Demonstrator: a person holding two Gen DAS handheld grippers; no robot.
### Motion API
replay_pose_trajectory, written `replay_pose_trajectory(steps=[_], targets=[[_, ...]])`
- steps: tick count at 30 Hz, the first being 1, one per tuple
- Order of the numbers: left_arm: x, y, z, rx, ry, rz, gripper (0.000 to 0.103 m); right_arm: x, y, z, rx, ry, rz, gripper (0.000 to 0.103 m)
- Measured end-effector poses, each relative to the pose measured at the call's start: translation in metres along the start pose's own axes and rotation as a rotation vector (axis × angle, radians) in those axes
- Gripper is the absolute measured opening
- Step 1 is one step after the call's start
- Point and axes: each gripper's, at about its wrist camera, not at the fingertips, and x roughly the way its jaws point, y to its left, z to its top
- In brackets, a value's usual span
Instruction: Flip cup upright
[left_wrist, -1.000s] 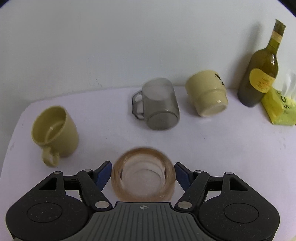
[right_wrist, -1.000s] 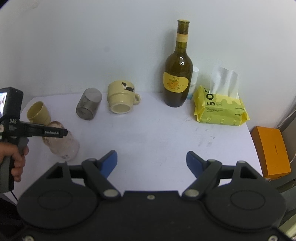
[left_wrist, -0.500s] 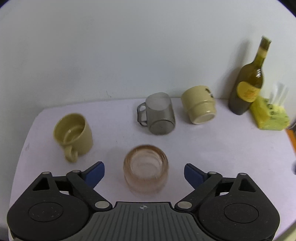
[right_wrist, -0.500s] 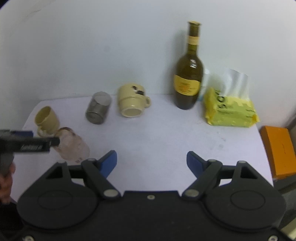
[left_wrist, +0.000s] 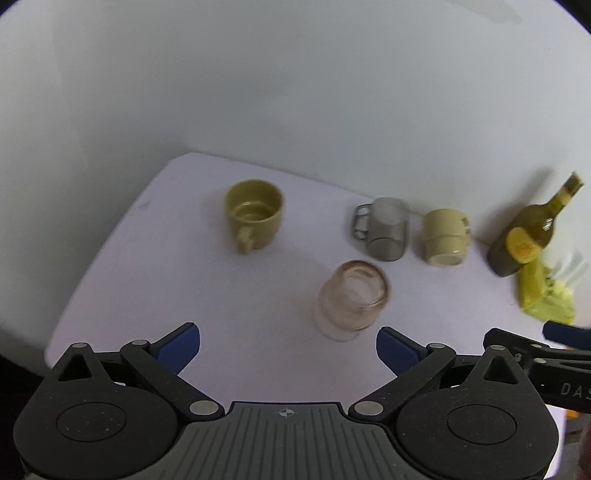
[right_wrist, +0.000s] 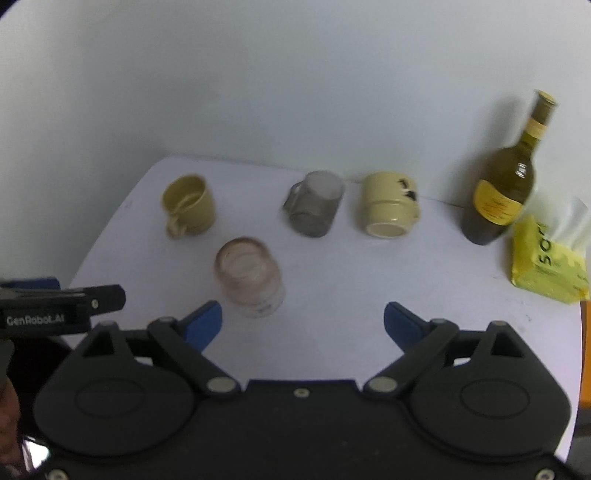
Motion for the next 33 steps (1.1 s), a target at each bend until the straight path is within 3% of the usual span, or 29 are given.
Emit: replay_pose_trajectory(steps=[3,9,33], targets=[[0.001,0.006,-0.003,0.005,0.027,0.049,0.103,0.007,0.008,0.003,-0.004,0.034,0.013,0.095],[-0.001,0.018,-0.002,-0.023,0.027,0.054,0.103,0.018,0.02,0.004,-0.033,0.09,0.007,0.095],[0.002,0.011,-0.002,0.008,0.034,0.043,0.103,0.018,0.012,0.006,-0.02,0.074,0.013,0.096]])
